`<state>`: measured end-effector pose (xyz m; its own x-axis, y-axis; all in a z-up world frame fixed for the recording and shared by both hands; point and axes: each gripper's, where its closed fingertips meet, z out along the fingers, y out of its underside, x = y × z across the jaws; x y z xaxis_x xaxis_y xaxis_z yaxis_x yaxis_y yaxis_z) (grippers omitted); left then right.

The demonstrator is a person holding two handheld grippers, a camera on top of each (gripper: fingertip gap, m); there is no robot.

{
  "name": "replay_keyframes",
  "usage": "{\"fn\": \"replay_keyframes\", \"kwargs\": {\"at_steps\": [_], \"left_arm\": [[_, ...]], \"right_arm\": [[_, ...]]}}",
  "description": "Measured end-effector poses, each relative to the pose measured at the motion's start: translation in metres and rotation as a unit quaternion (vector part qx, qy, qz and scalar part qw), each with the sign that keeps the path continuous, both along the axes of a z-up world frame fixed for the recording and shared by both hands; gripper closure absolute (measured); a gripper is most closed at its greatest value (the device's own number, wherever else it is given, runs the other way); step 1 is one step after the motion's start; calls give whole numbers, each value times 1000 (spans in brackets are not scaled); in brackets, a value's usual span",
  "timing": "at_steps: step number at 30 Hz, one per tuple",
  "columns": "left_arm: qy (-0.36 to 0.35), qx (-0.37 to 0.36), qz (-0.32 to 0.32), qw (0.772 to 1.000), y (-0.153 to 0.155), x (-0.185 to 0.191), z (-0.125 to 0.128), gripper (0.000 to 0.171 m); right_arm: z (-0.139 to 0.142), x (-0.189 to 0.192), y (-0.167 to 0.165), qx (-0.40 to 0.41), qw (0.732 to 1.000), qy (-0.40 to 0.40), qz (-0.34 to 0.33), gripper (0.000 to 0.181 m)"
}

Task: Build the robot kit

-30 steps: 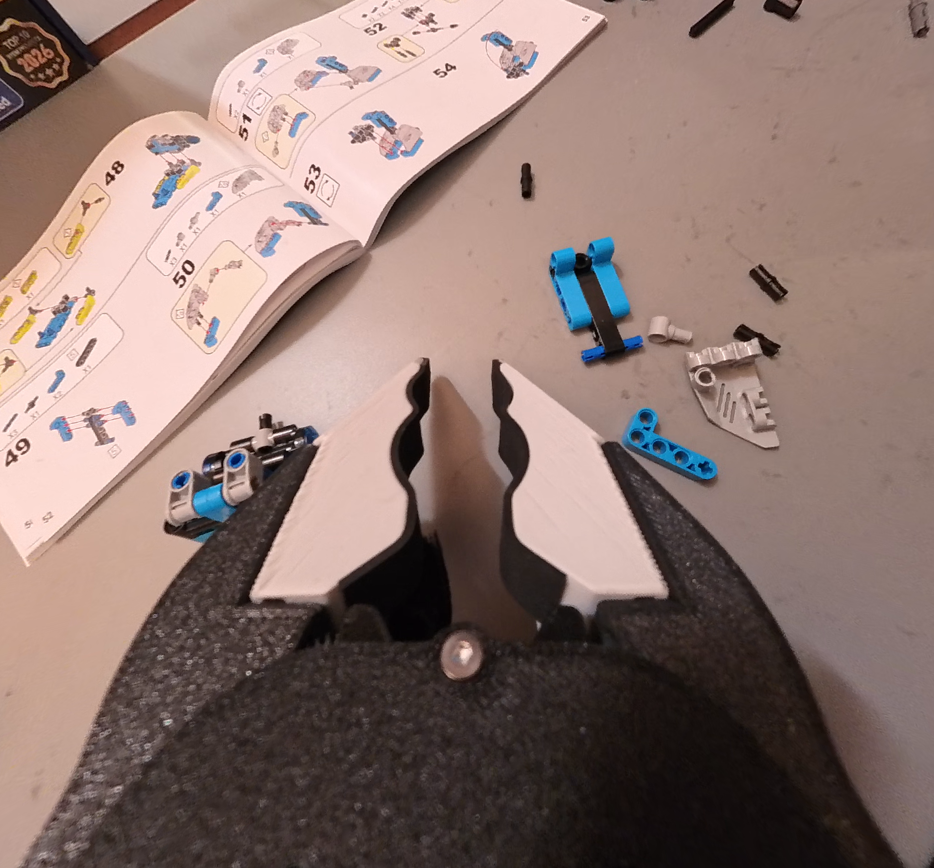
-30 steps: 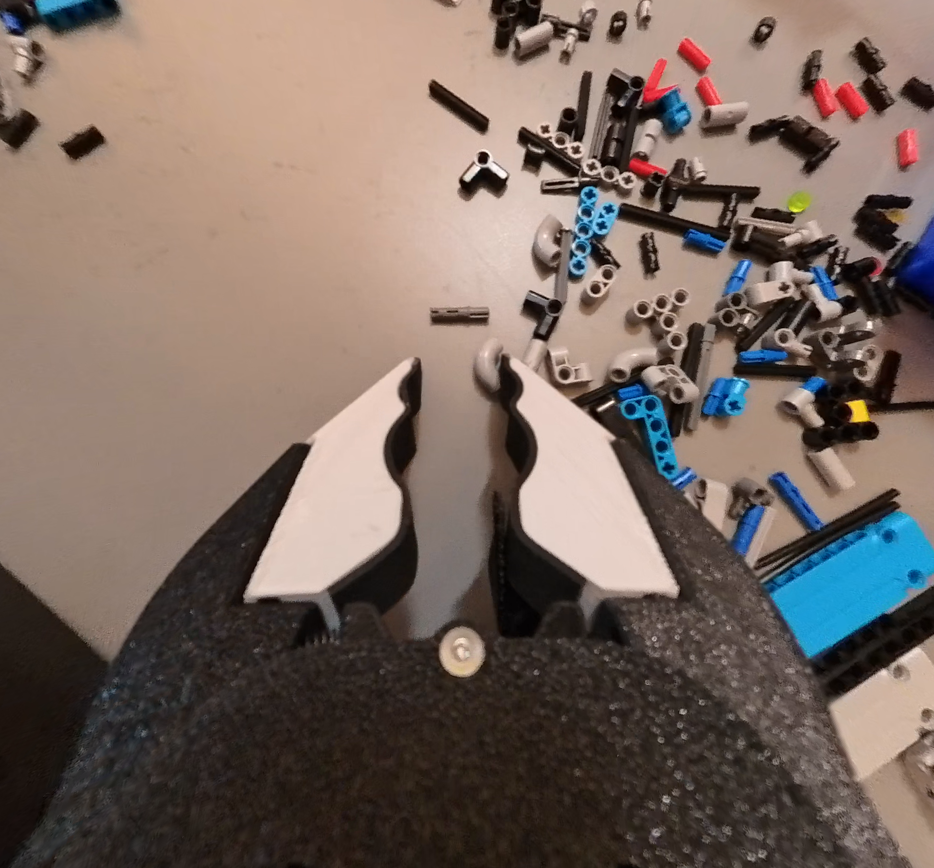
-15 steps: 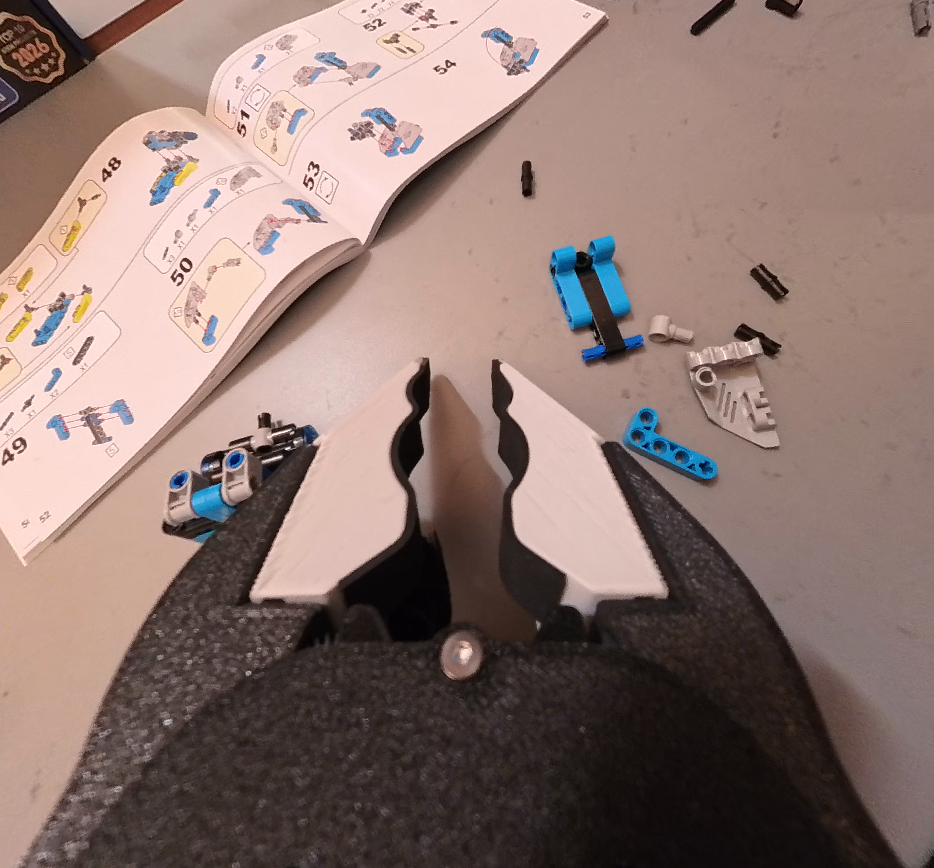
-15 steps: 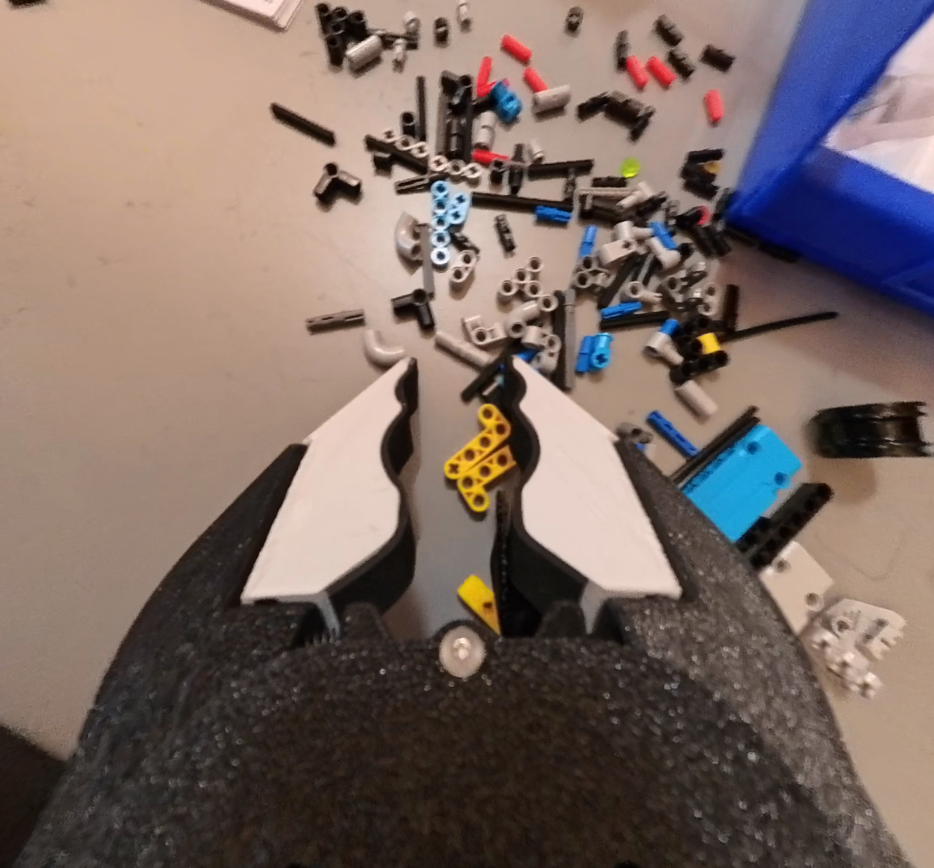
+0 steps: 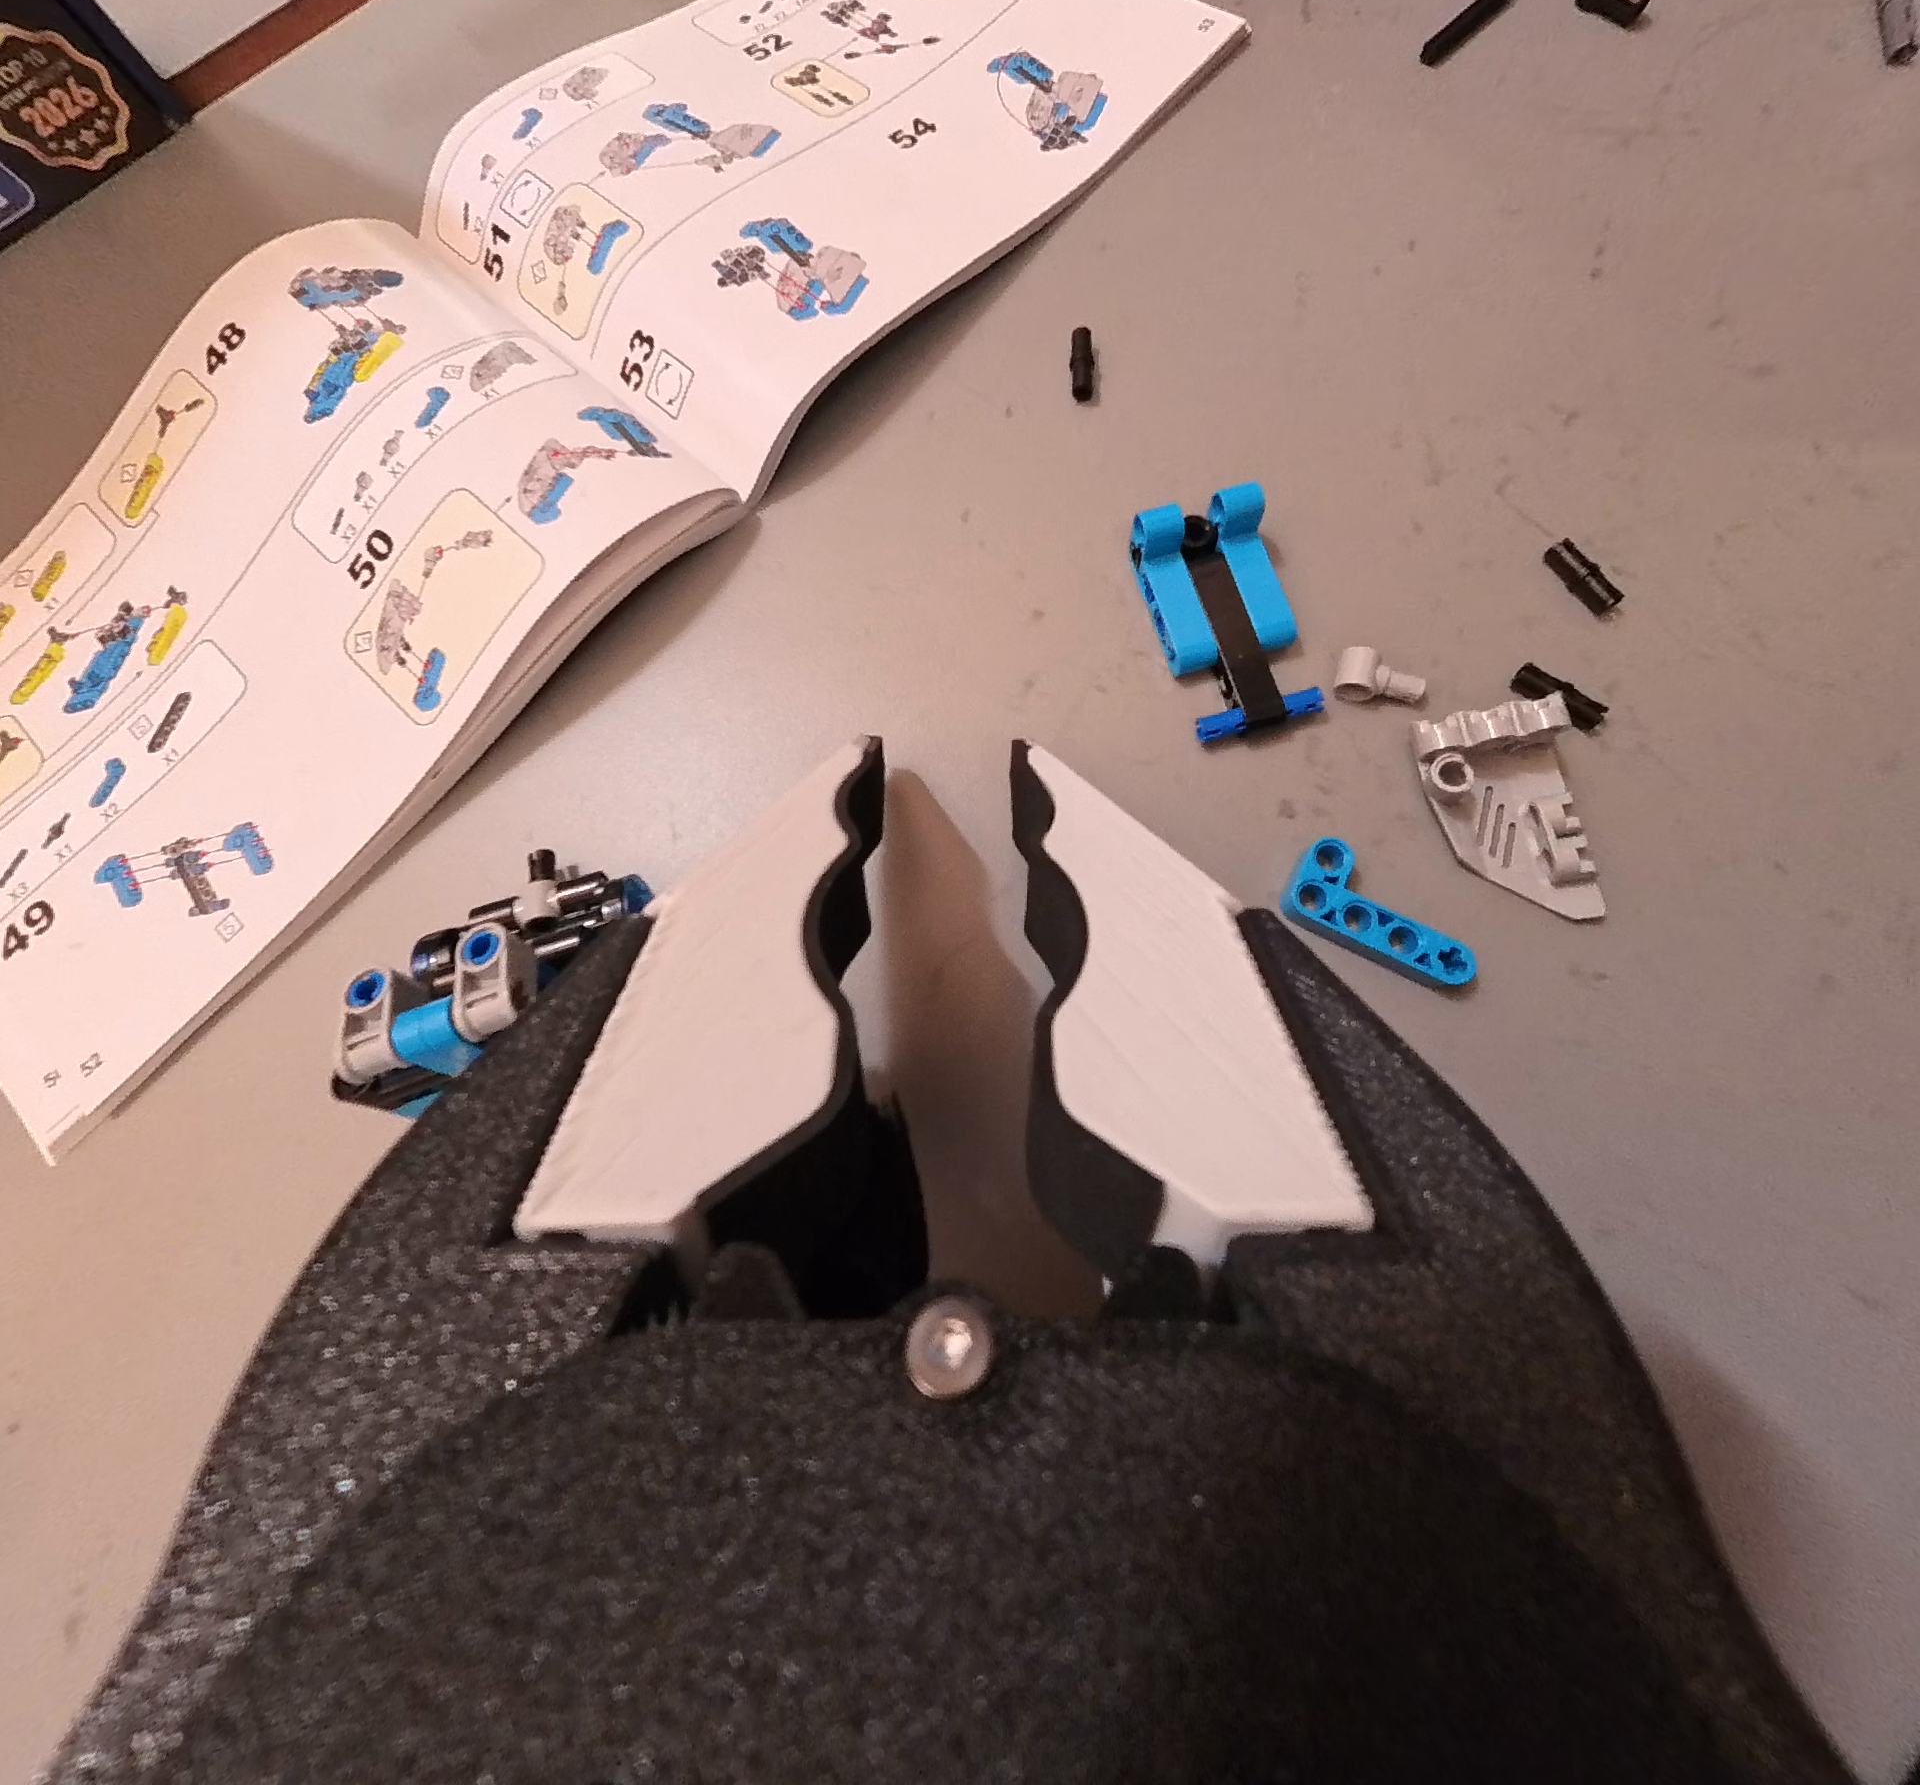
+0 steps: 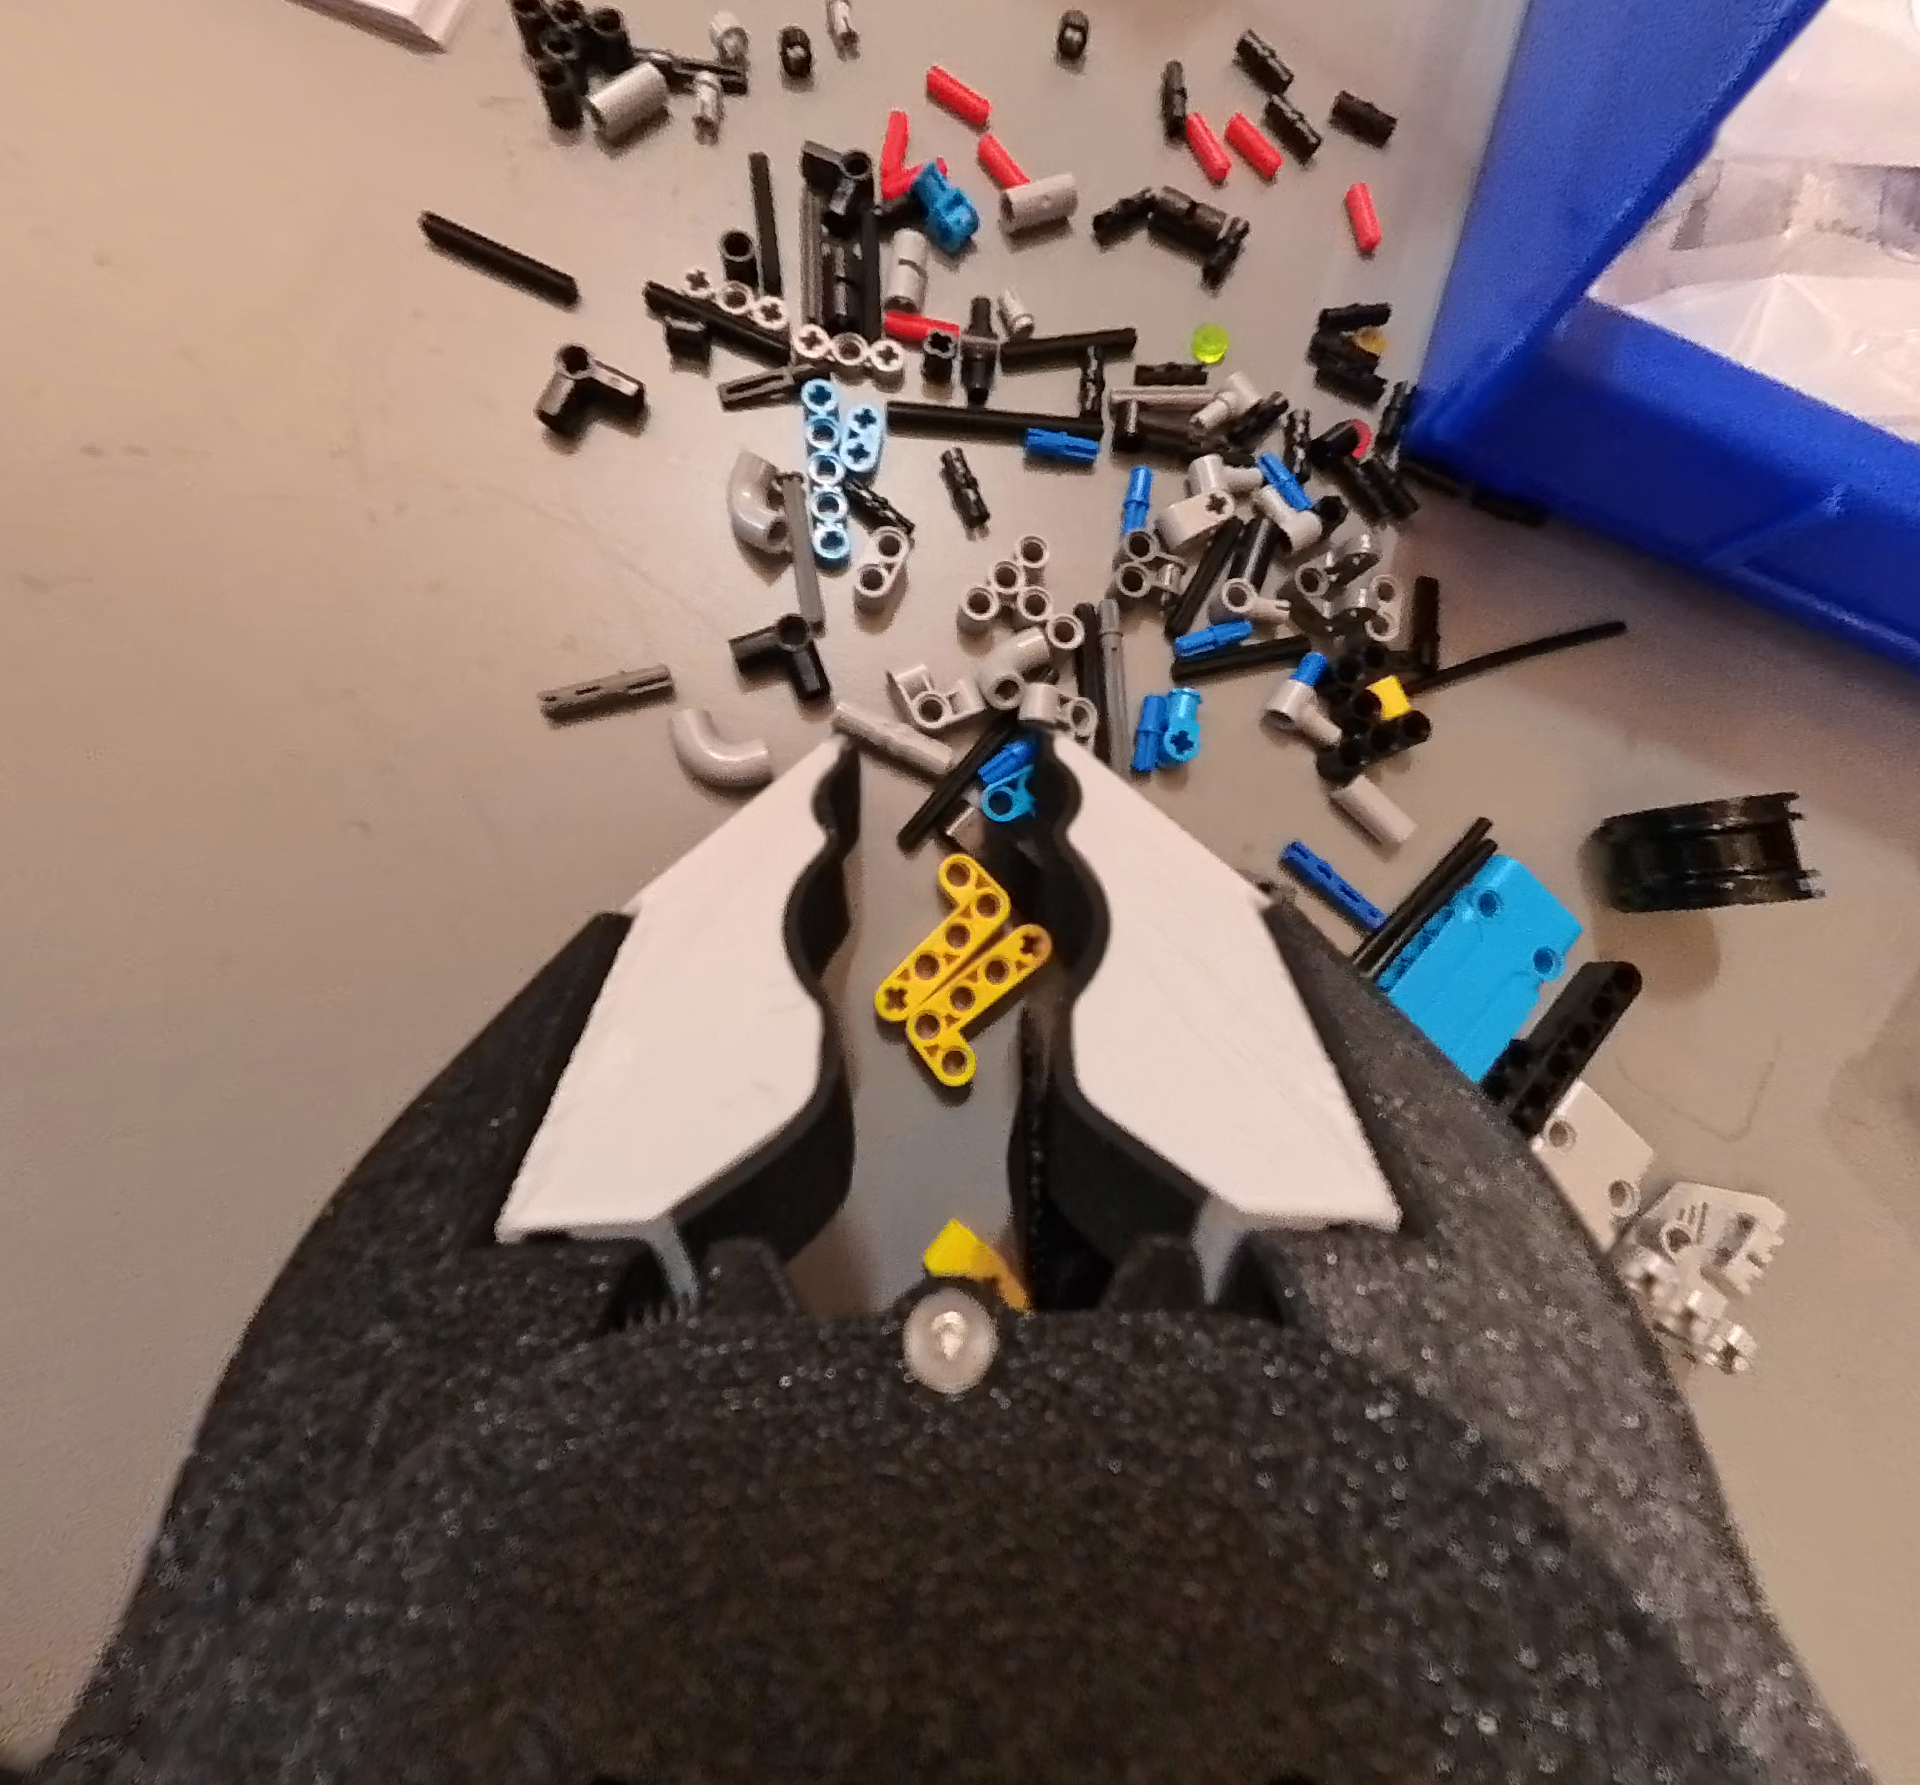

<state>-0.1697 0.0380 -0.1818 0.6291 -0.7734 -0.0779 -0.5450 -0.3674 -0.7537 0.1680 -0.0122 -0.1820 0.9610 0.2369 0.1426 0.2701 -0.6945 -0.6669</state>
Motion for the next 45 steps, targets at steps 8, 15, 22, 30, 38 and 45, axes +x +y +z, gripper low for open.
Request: {"fn": "replay_keyframes", "kwargs": {"at_steps": [8,15,22,30,38,45], "left_arm": [[0,0,0,1000,0,0,0,148],[1,0,0,1000,0,0,0,147],[1,0,0,1000,0,0,0,148],[1,0,-1,1000,0,0,0,148],[2,0,-1,1000,0,0,0,148],[3,0,-1,1000,0,0,-1,147]], "right_arm": [[-2,-29,-2,-20,995,93,36,150],[-2,-4,5,-10,997,71,-10,150],[0,-21,11,-19,994,109,13,150],[3,-21,13,-5,996,84,19,150],[0,-31,10,-23,992,122,33,149],[0,-9,8,-29,992,126,-3,149]]}}
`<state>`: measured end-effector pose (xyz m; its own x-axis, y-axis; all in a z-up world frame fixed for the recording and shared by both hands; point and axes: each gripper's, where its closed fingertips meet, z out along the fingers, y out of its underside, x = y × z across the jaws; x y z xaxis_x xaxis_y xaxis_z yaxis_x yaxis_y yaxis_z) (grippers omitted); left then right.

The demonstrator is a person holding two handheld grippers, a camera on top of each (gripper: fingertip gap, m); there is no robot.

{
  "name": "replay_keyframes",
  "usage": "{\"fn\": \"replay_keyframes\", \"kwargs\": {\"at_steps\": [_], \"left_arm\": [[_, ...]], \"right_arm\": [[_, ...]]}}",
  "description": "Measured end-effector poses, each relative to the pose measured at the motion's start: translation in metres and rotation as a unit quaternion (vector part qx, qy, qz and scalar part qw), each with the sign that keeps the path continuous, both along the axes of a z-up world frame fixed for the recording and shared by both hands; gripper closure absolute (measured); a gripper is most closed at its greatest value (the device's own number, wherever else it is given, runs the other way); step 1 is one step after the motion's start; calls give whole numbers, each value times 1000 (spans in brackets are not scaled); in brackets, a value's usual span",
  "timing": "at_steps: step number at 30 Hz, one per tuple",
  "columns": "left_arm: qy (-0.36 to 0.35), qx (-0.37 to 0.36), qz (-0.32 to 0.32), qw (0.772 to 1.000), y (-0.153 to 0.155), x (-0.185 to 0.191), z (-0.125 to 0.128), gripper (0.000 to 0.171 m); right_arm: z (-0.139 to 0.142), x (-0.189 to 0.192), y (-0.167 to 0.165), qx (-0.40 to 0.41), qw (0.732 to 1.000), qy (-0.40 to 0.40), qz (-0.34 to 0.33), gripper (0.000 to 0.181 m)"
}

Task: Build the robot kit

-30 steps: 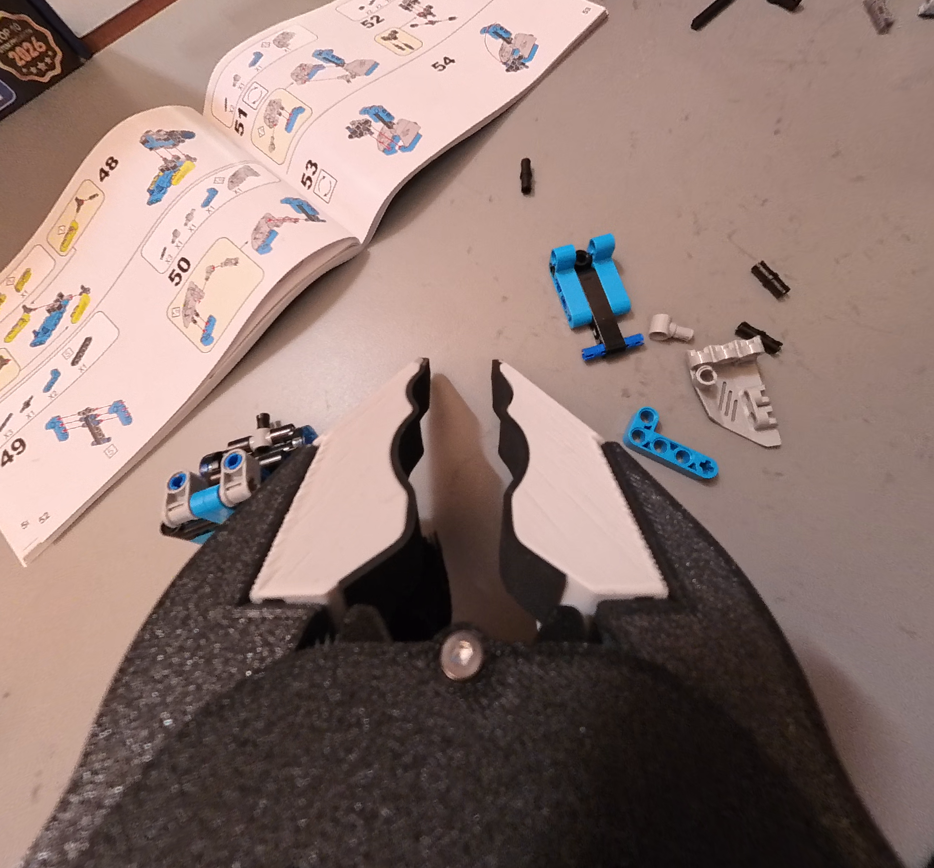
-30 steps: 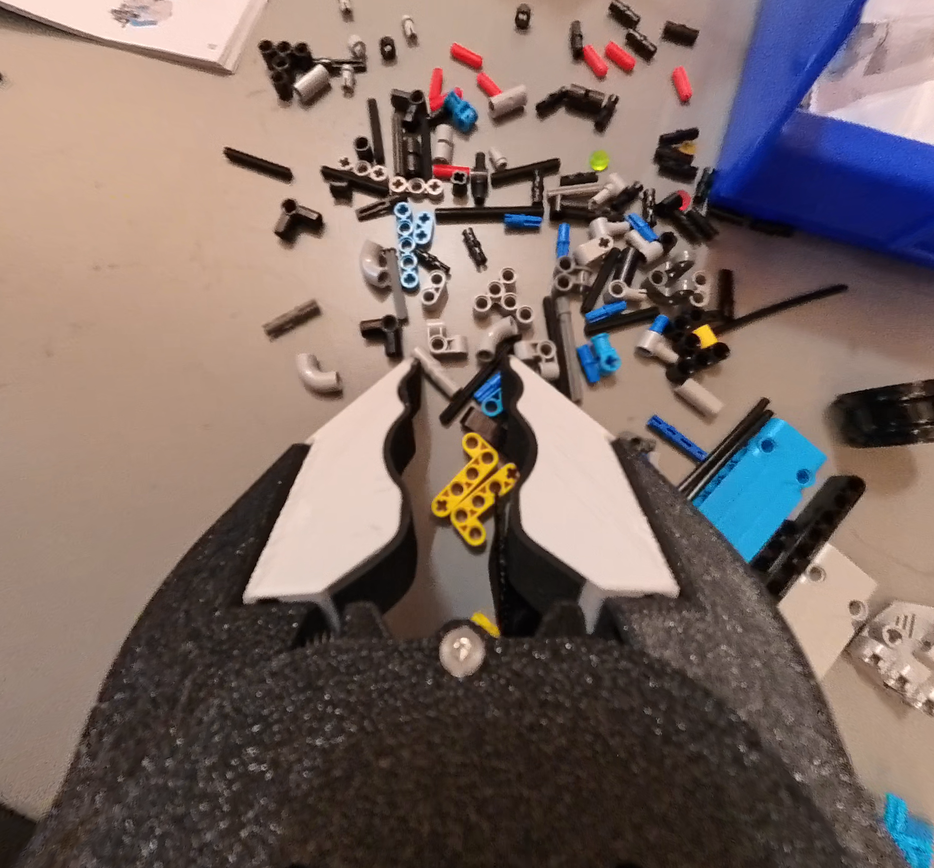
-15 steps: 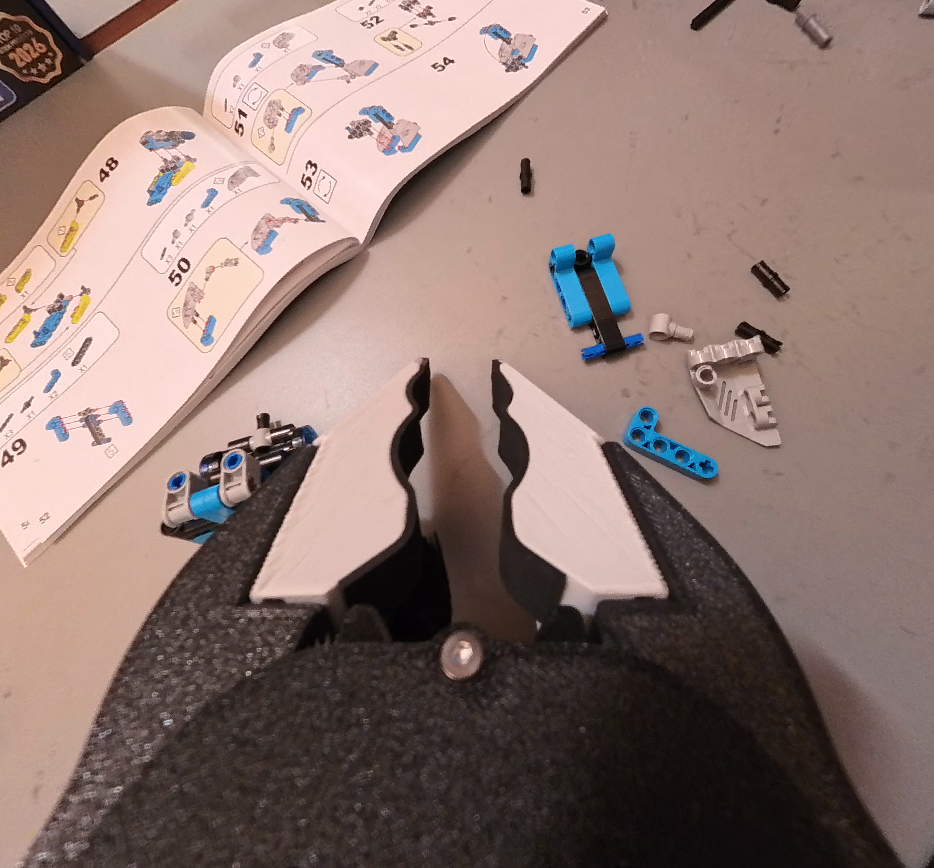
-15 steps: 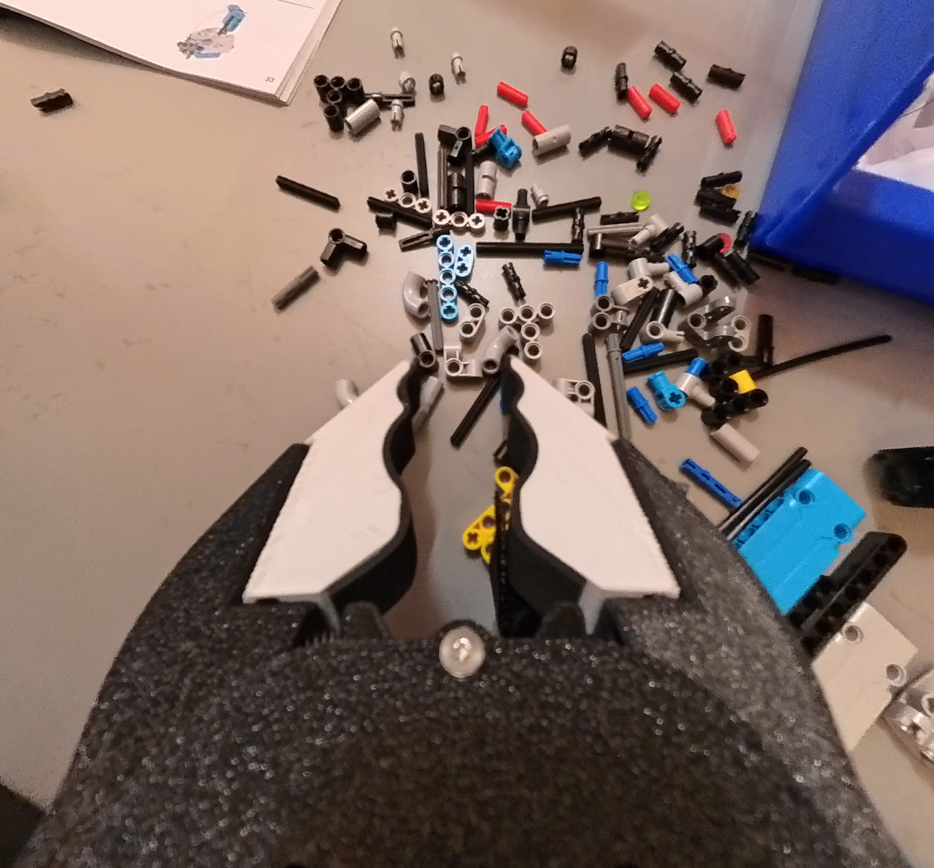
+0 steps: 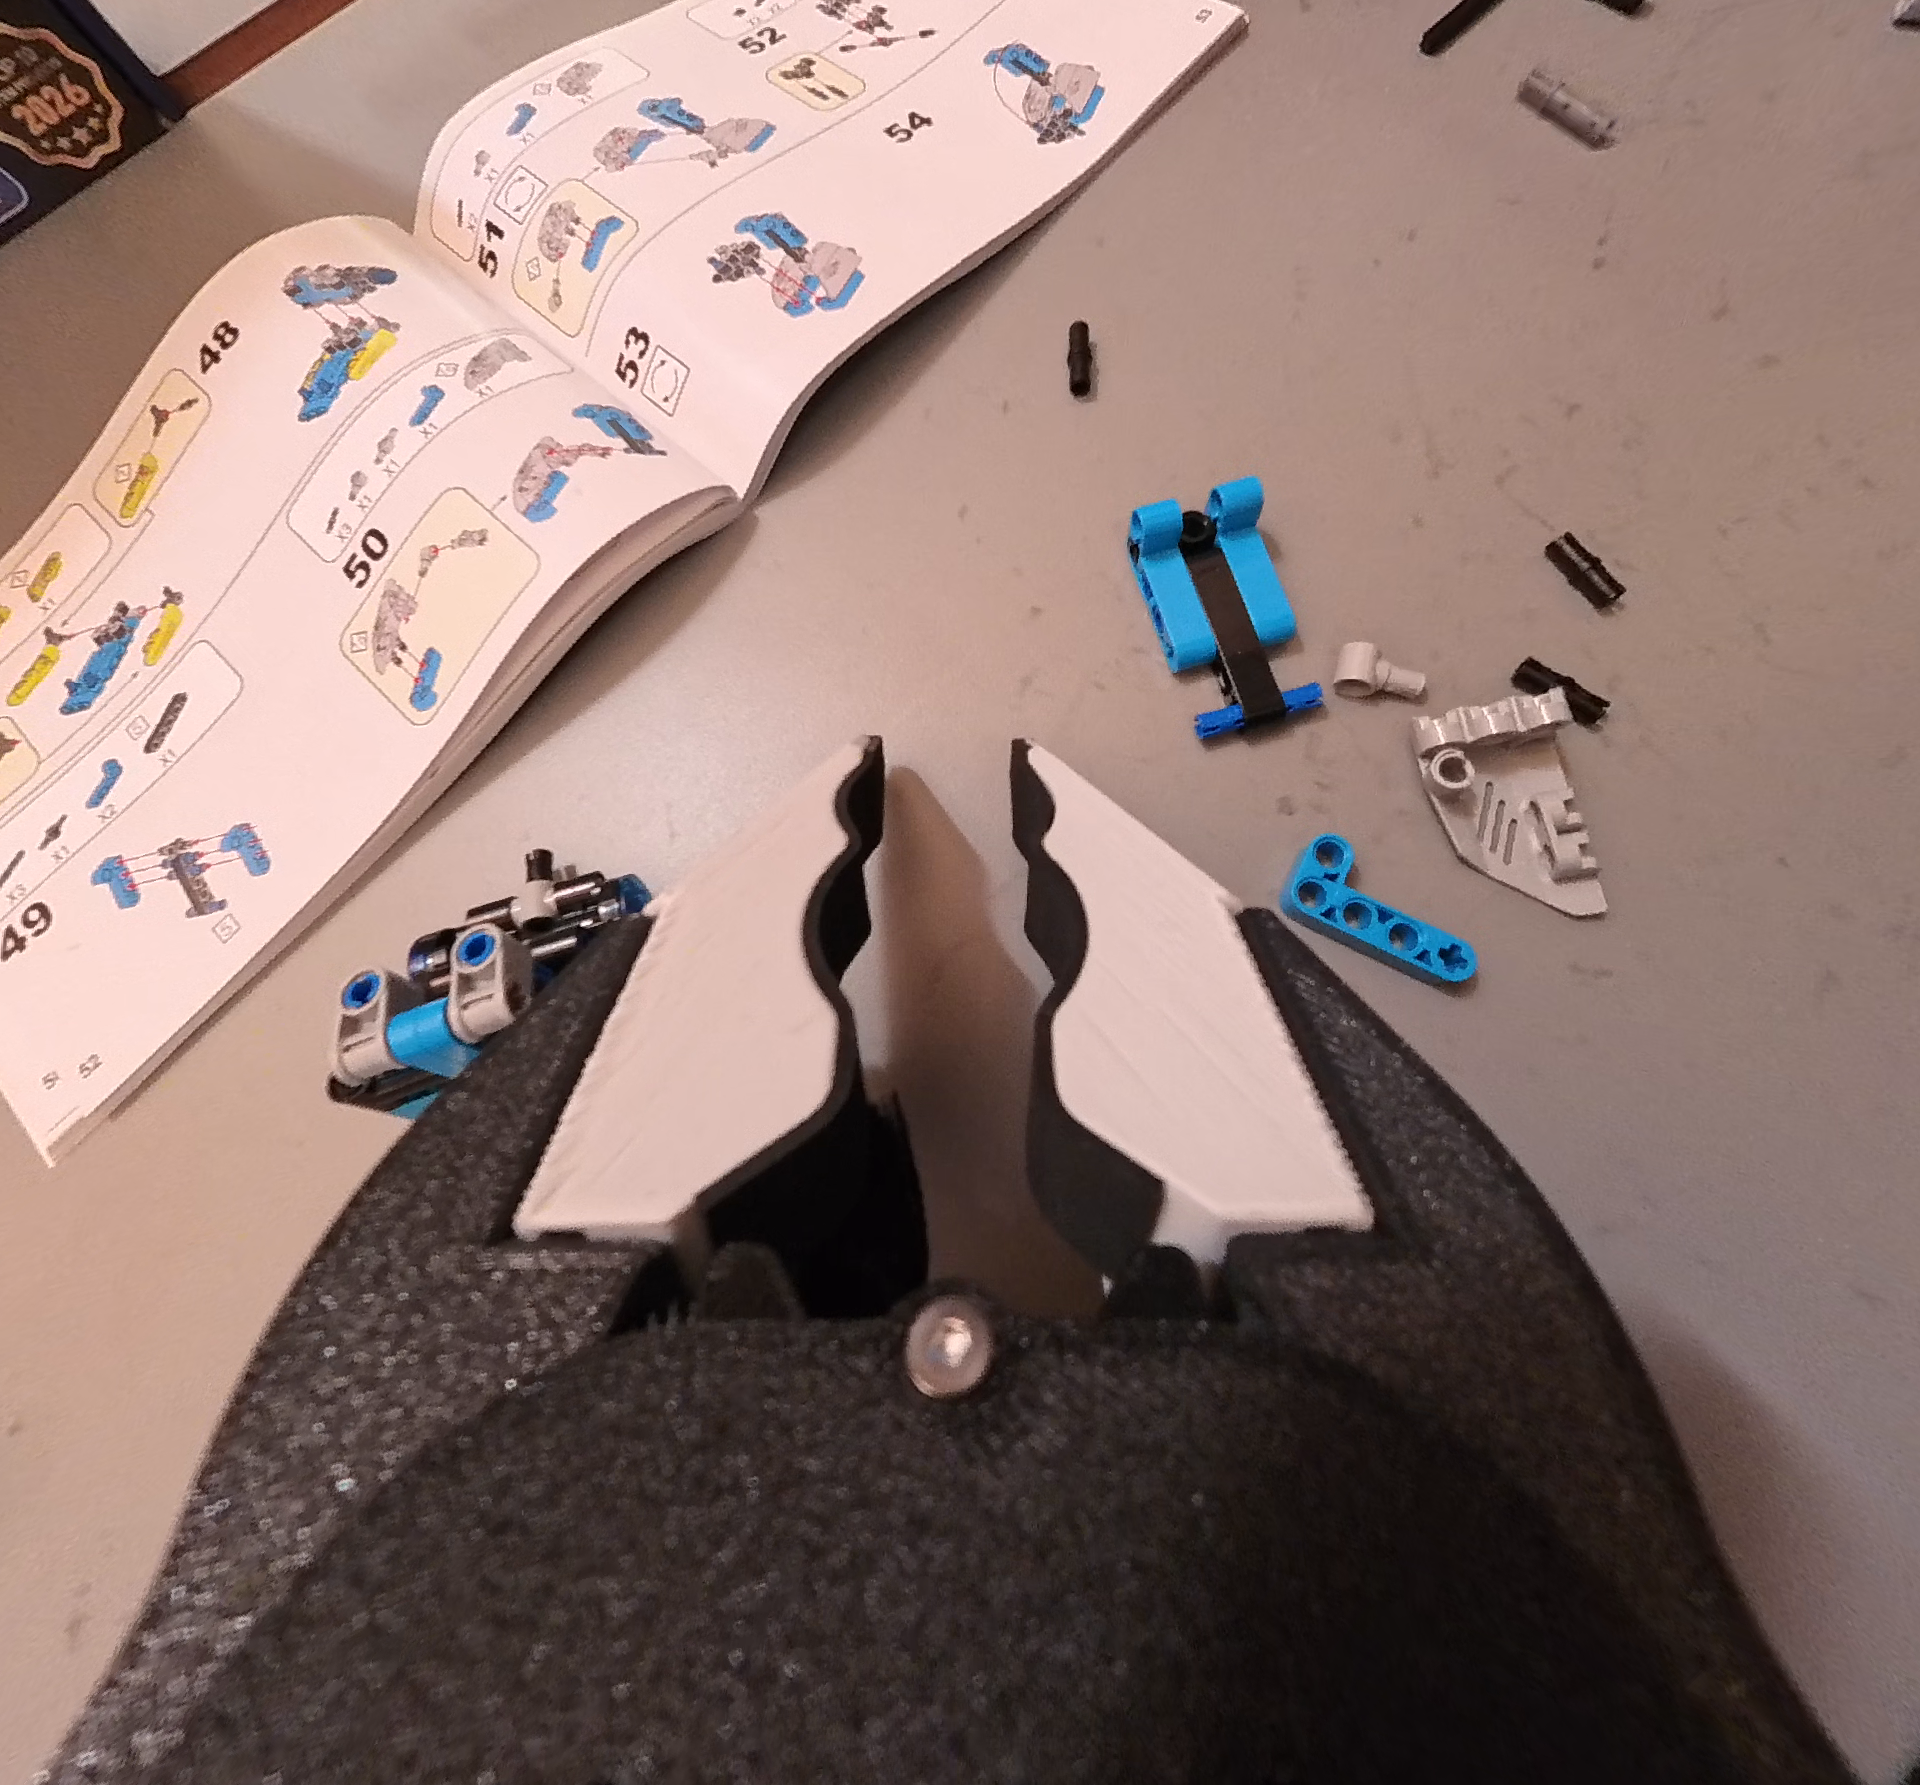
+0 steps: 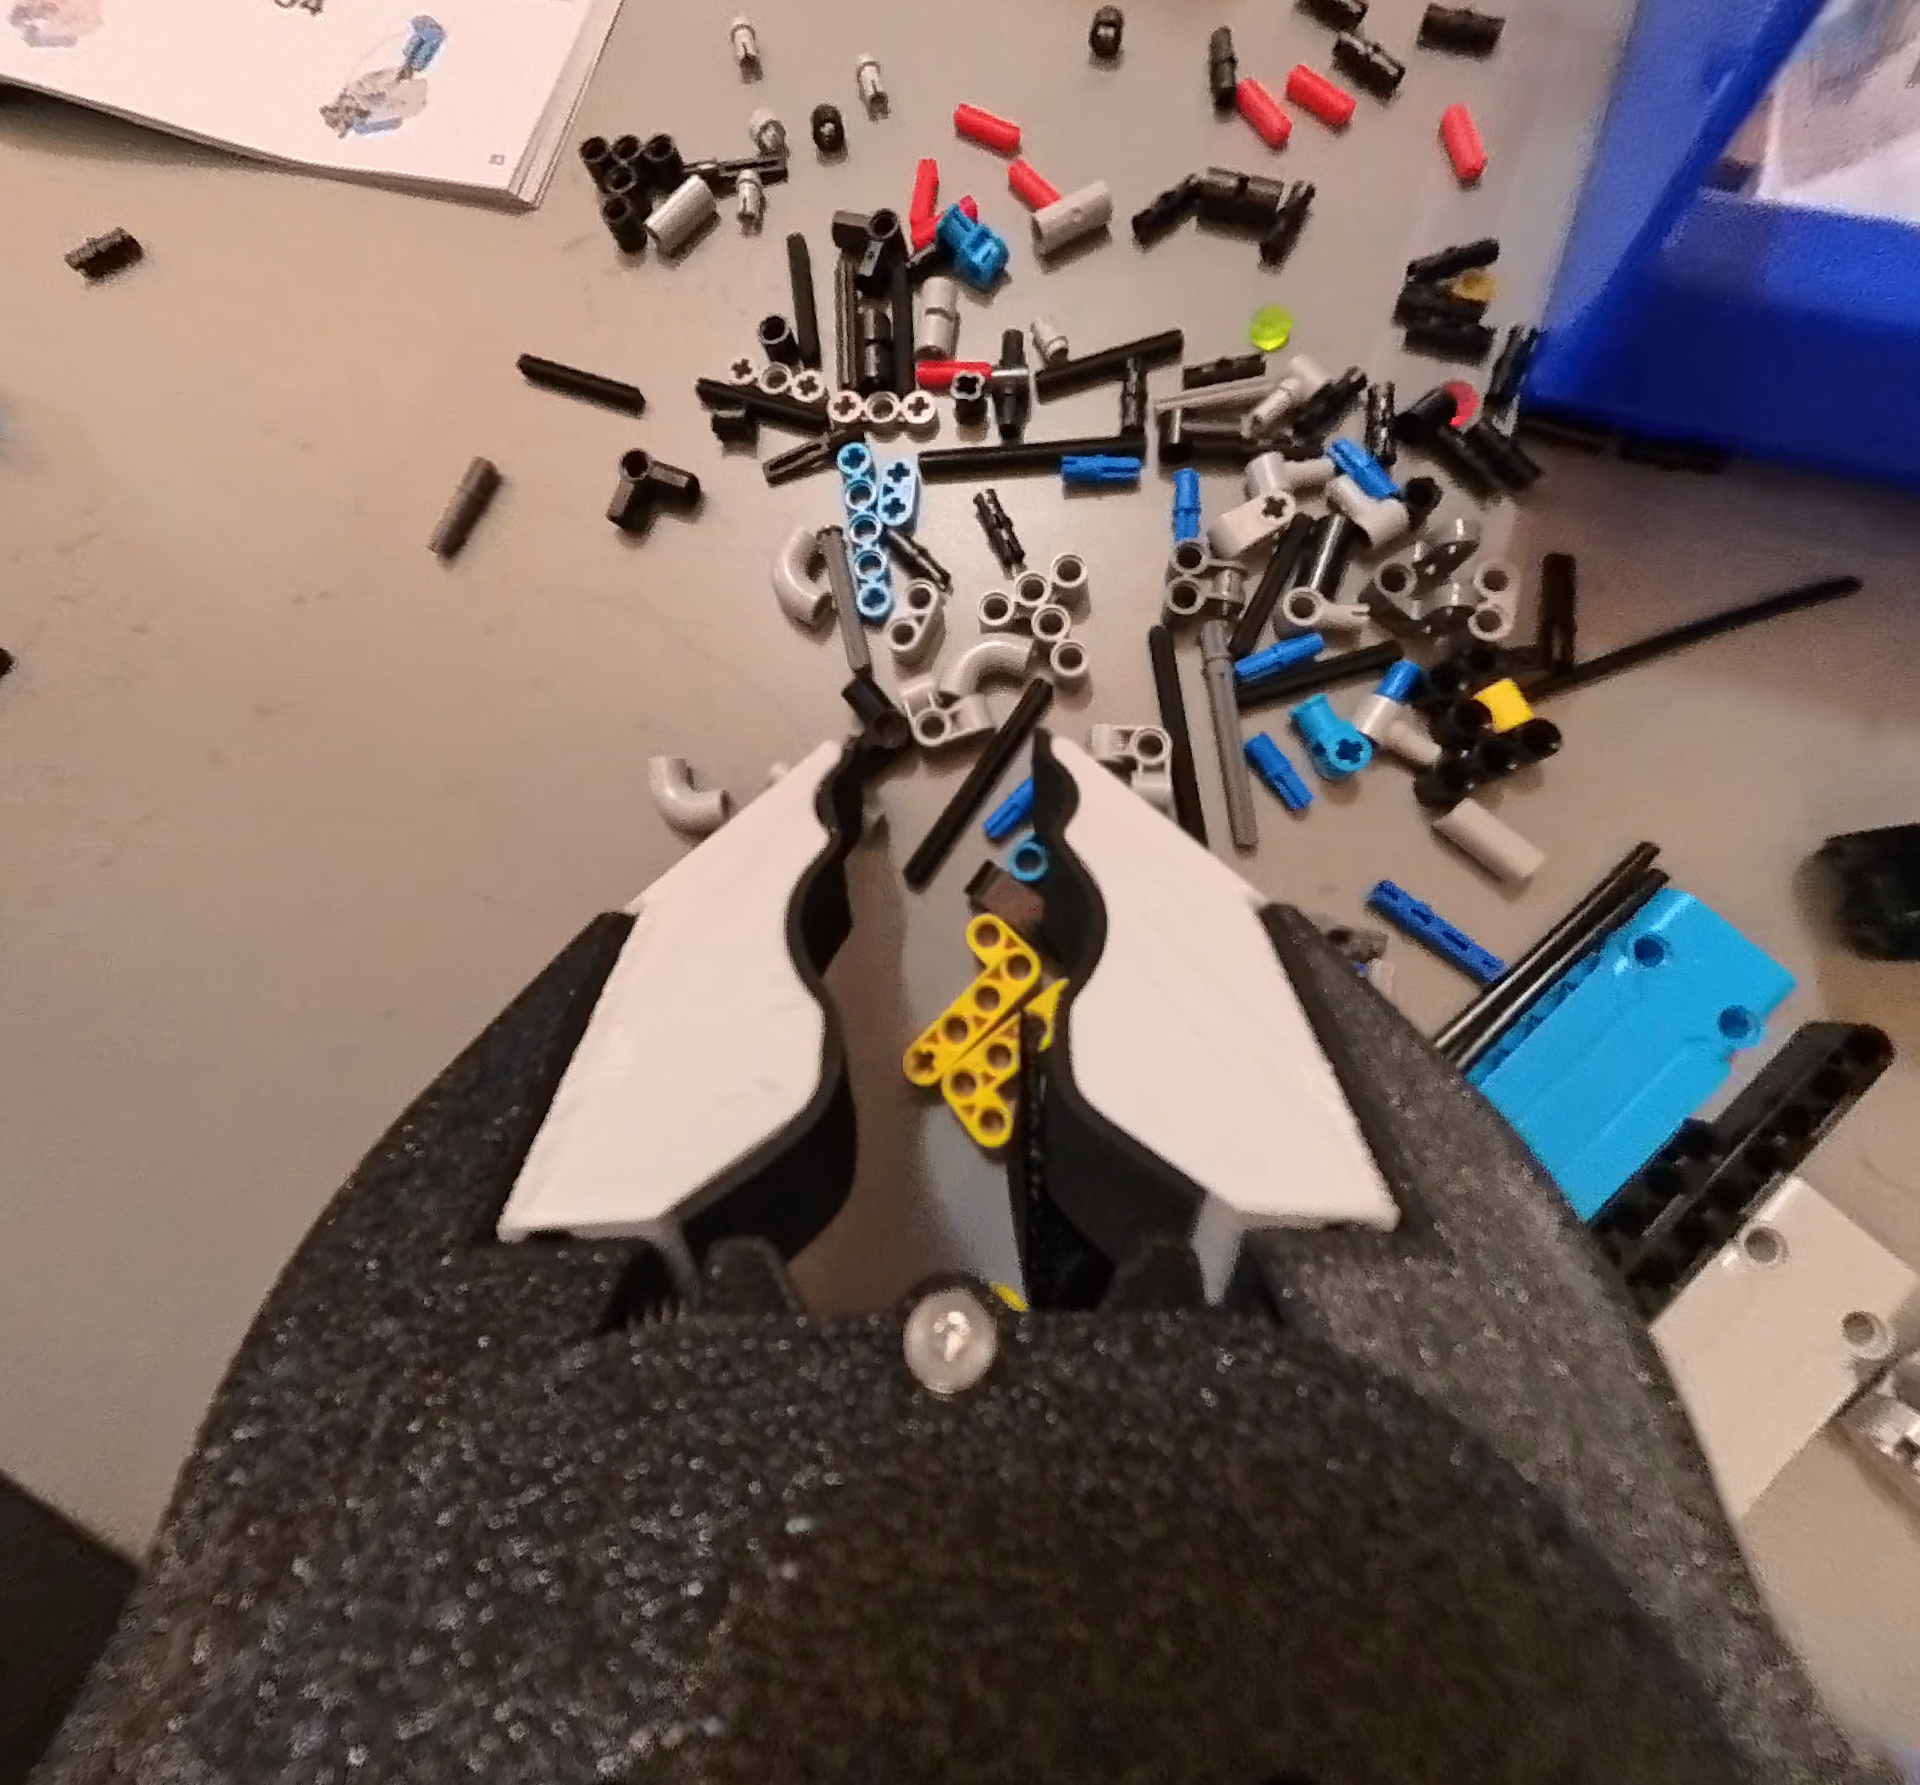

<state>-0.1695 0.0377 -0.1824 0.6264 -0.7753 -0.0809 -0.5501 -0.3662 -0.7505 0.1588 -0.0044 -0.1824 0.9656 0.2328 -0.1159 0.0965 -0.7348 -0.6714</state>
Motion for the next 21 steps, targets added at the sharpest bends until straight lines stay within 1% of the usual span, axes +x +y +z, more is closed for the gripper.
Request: {"fn": "replay_keyframes", "kwargs": {"at_steps": [2,5,8,11,15,18,21], "left_arm": [[0,1,0,1000,0,0,0,148],[0,0,0,1000,0,0,0,148],[0,0,0,1000,0,0,0,147],[-1,1,1,1000,0,0,0,148],[3,7,1,1000,0,-2,1,147],[2,12,1,1000,0,-3,2,148],[-1,14,2,1000,0,-3,3,147]], "right_arm": [[1,3,0,-1,1000,10,-6,150],[9,6,3,19,1000,1,-14,150],[17,-3,4,34,999,9,0,150],[18,-27,4,36,998,36,29,149],[13,-52,4,25,998,30,55,149],[9,-79,3,1,995,55,78,149],[12,-113,7,-10,992,82,96,149]]}}
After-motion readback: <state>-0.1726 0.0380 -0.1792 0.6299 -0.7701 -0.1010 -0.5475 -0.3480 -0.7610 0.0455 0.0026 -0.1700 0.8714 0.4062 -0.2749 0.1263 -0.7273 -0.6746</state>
